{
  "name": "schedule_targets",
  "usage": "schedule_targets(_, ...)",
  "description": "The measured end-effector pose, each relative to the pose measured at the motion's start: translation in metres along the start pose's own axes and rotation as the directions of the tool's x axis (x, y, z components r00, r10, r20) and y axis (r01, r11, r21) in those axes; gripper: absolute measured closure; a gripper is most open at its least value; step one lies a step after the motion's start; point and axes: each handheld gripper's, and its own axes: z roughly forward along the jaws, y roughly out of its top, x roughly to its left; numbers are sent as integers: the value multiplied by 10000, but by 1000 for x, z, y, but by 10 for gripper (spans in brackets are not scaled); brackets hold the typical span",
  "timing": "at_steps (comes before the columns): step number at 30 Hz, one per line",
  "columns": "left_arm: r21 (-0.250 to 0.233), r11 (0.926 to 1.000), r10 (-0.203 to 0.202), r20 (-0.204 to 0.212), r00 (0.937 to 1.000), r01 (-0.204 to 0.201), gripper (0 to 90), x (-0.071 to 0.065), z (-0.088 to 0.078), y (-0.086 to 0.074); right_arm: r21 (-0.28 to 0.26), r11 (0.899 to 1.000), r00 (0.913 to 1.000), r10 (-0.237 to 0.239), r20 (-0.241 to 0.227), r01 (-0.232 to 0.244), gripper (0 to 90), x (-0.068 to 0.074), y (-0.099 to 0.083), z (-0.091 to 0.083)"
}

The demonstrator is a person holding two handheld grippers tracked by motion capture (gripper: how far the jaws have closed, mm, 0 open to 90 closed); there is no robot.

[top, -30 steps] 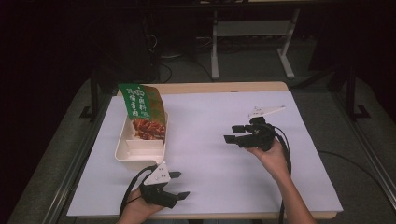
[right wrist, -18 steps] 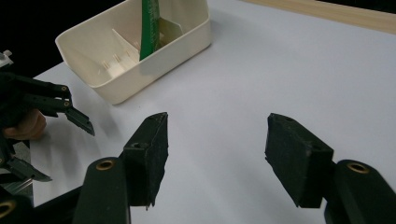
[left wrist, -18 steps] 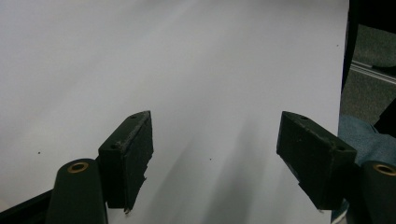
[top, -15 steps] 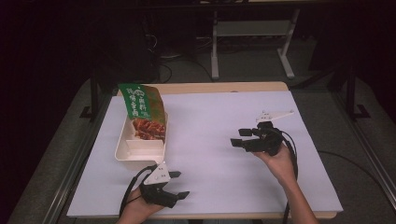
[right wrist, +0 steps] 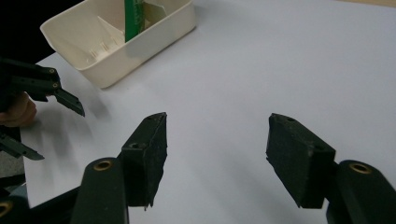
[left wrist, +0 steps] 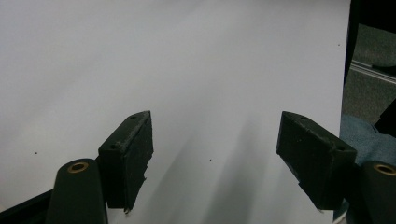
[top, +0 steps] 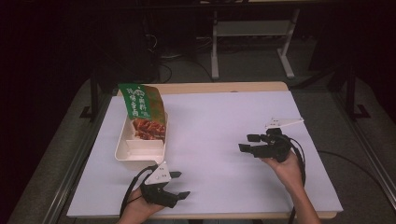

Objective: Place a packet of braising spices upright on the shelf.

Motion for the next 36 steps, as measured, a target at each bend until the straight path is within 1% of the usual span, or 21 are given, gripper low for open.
schedule_targets(2,-10,10000,-43,2,10000,43,264,0,0,0,37,10000,10000,-10,10,10,372,-1,-3,-2)
schedule_targets(6,-13,10000,-42,-26,10000,42,264,1,0,0,204,9997,9999,106,32,-106,366,-3,-11,-4)
schedule_targets(14,-3,10000,-67,-48,10000,67,264,0,0,0,371,9987,9993,353,89,-356,356,-8,-28,-7)
schedule_targets(20,17,10000,-70,-45,10000,70,264,1,0,-1,274,9979,9980,589,223,-595,354,-11,-43,-13)
schedule_targets(30,12,10000,-73,-46,10000,73,272,1,1,0,355,9965,9969,752,246,-760,353,-10,-61,-21)
schedule_targets(36,38,10000,-88,-66,9999,88,269,1,2,0,272,9972,9970,695,330,-704,352,-5,-68,-26)
